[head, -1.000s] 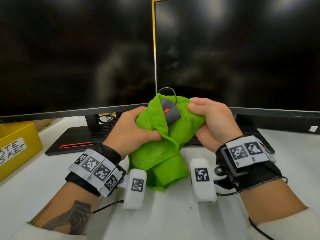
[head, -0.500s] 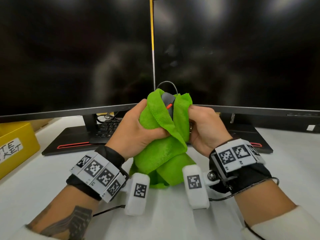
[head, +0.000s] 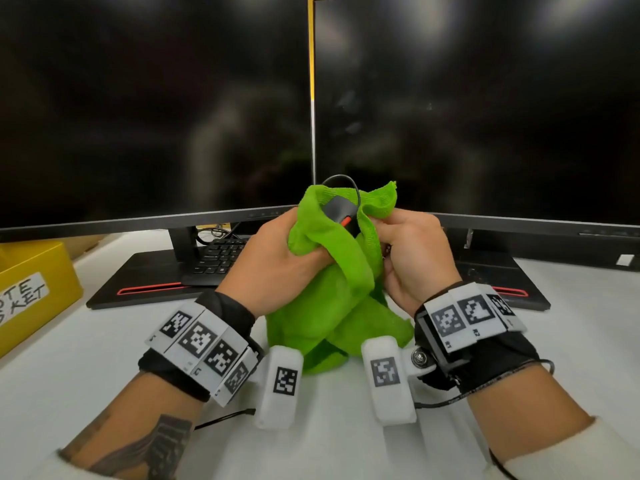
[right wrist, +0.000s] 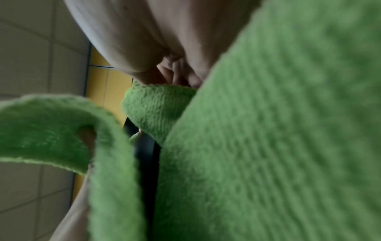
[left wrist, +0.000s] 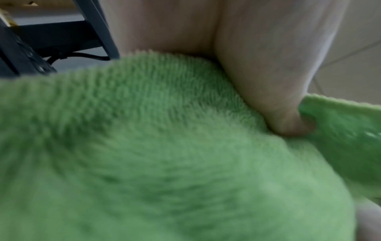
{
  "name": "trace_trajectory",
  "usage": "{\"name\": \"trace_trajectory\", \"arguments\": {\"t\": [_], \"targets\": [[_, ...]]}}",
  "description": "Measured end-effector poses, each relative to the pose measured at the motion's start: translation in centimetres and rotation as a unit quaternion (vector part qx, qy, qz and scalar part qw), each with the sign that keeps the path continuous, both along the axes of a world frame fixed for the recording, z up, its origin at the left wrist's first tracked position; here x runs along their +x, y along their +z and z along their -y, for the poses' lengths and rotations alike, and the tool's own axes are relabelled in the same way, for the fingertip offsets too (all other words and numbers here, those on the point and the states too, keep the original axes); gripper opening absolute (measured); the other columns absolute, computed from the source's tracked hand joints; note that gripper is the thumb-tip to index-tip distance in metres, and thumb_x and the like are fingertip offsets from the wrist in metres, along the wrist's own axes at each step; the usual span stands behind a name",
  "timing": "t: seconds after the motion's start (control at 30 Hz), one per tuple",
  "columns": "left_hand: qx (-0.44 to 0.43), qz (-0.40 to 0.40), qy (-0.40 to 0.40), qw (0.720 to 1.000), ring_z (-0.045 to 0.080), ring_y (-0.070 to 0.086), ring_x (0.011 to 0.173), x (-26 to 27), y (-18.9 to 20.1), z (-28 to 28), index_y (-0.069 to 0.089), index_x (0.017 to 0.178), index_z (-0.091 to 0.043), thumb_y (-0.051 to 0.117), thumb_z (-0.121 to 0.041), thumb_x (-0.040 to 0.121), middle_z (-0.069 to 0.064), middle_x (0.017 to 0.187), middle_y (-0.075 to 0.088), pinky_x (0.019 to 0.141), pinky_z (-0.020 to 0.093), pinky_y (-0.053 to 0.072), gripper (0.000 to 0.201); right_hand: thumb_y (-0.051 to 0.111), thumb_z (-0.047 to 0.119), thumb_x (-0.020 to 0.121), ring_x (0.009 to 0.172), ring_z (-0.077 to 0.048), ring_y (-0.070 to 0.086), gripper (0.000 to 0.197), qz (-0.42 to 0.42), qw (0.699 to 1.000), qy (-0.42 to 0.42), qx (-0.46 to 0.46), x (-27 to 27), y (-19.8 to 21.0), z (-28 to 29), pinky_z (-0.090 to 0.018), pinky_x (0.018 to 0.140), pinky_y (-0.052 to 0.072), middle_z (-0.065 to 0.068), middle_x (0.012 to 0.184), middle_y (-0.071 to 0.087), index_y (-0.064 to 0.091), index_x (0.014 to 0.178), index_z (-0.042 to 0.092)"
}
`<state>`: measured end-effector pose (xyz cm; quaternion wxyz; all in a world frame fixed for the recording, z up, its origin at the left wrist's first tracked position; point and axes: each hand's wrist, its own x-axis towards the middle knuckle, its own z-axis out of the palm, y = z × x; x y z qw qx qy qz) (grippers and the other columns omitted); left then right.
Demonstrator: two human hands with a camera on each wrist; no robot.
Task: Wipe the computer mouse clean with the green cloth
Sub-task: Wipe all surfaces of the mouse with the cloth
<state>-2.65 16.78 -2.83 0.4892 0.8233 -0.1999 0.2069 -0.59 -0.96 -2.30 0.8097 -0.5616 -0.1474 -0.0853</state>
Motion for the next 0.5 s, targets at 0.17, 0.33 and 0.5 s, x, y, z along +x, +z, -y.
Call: {"name": "trace_trajectory", "arguments": {"t": [0.17,0.33,0.5], "targets": [[-0.031,0.003,0.019,0.999,-0.001,0.073,0.092,-0.26,0.22,0.61,0.074,0.101,-0.037,0.059,-0.050,0.096,-0.019,0.095,0.078,0.084,0.027,0.056,0.021,0.072,0.011,0.091,0.068,-0.033,0.062,0.014,-0.004,0.999,0.007,-0.037,-0.43,-0.20,-0.43,-0.052,0.071,0.057,-0.025,0.087,0.068,0.081,0.101,0.006],[0.028,0.036,0.053,0.998,0.018,0.071,0.085,0.40,-0.27,0.17,0.070,0.092,-0.017,0.042,-0.056,0.103,0.000,0.084,0.074,0.084,0.043,0.056,0.050,0.077,0.014,0.090,0.056,-0.023,0.057,0.020,-0.001,0.999,-0.047,-0.019,0.26,-0.37,-0.41,-0.034,0.053,0.050,-0.018,0.069,0.064,0.076,0.082,-0.004],[0.005,0.039,0.004,0.999,-0.009,0.067,0.099,0.15,-0.14,-0.04,0.067,0.117,-0.029,0.037,-0.029,0.112,-0.022,0.103,0.071,0.089,0.014,0.049,0.030,0.067,0.002,0.093,0.098,-0.048,0.074,0.017,0.025,0.999,-0.025,-0.035,0.47,-0.32,-0.11,-0.062,0.091,0.059,-0.032,0.103,0.075,0.078,0.103,-0.006]]}}
